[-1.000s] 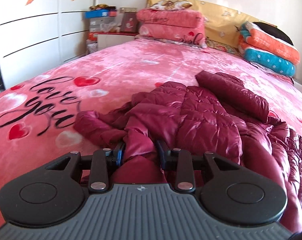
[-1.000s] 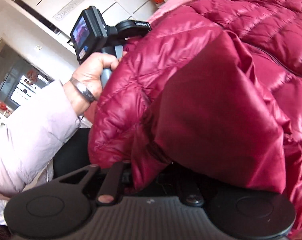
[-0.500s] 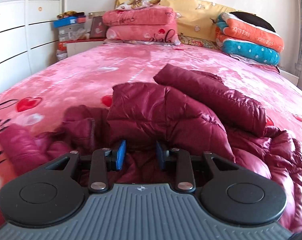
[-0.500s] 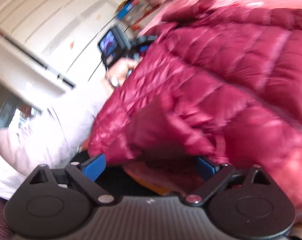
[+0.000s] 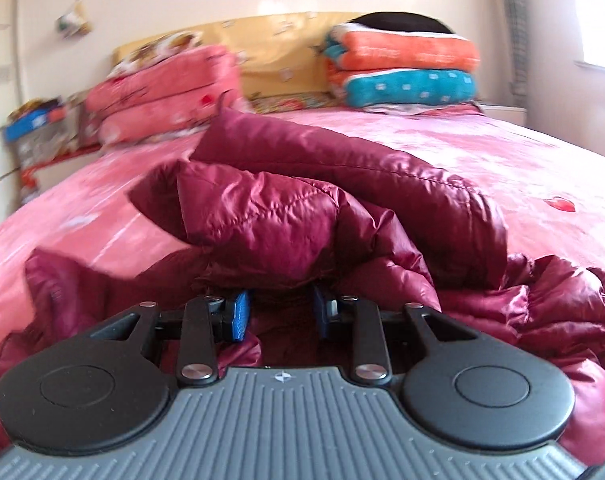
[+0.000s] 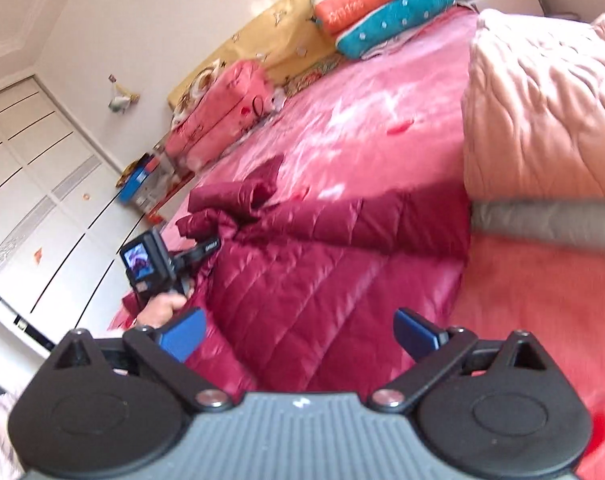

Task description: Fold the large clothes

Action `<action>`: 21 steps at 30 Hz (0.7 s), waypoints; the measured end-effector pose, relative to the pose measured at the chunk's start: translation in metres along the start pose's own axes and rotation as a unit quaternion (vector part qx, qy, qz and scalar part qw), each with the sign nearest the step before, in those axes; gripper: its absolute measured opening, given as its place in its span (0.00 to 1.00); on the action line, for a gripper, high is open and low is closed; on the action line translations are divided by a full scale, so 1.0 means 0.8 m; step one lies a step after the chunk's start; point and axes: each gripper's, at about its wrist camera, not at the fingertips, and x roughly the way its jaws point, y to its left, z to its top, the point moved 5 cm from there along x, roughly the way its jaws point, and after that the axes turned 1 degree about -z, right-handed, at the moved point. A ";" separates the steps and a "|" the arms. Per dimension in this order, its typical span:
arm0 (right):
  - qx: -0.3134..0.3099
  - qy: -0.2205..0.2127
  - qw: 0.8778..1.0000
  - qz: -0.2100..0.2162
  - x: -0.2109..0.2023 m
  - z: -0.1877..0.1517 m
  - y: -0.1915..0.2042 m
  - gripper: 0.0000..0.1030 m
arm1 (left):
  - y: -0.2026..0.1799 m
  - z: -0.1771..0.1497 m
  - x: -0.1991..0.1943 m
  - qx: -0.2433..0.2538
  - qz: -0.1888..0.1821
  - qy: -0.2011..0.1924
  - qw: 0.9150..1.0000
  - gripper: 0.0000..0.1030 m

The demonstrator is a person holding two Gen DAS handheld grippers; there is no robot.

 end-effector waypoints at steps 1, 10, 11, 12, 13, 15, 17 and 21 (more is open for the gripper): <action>0.002 -0.003 1.000 -0.001 0.013 0.008 0.001 0.97 | -0.006 0.003 0.007 0.011 -0.007 -0.005 1.000 0.33; 0.003 -0.006 1.000 0.016 0.189 0.104 0.019 0.97 | -0.015 0.003 0.009 0.060 -0.072 -0.026 0.995 0.36; 0.006 -0.002 1.000 0.023 0.207 0.115 0.020 0.97 | -0.009 0.003 0.001 0.053 -0.076 -0.027 0.995 0.41; 0.008 0.006 1.000 0.027 0.231 0.126 0.019 0.97 | -0.007 0.002 -0.008 0.047 -0.078 -0.028 0.995 0.46; 0.011 0.014 0.999 0.033 0.250 0.133 0.022 0.97 | 0.000 0.002 -0.020 0.044 -0.078 -0.028 0.996 0.48; 0.029 0.026 0.998 0.049 0.286 0.144 0.025 0.97 | 0.011 0.002 -0.046 0.040 -0.073 -0.027 0.996 0.59; 0.064 0.037 0.995 0.070 0.317 0.154 0.025 0.97 | 0.030 0.006 -0.074 0.030 -0.065 -0.016 0.997 0.65; 0.133 0.054 0.984 0.103 0.382 0.167 0.030 0.97 | 0.055 0.017 -0.140 -0.013 -0.079 -0.023 0.997 0.83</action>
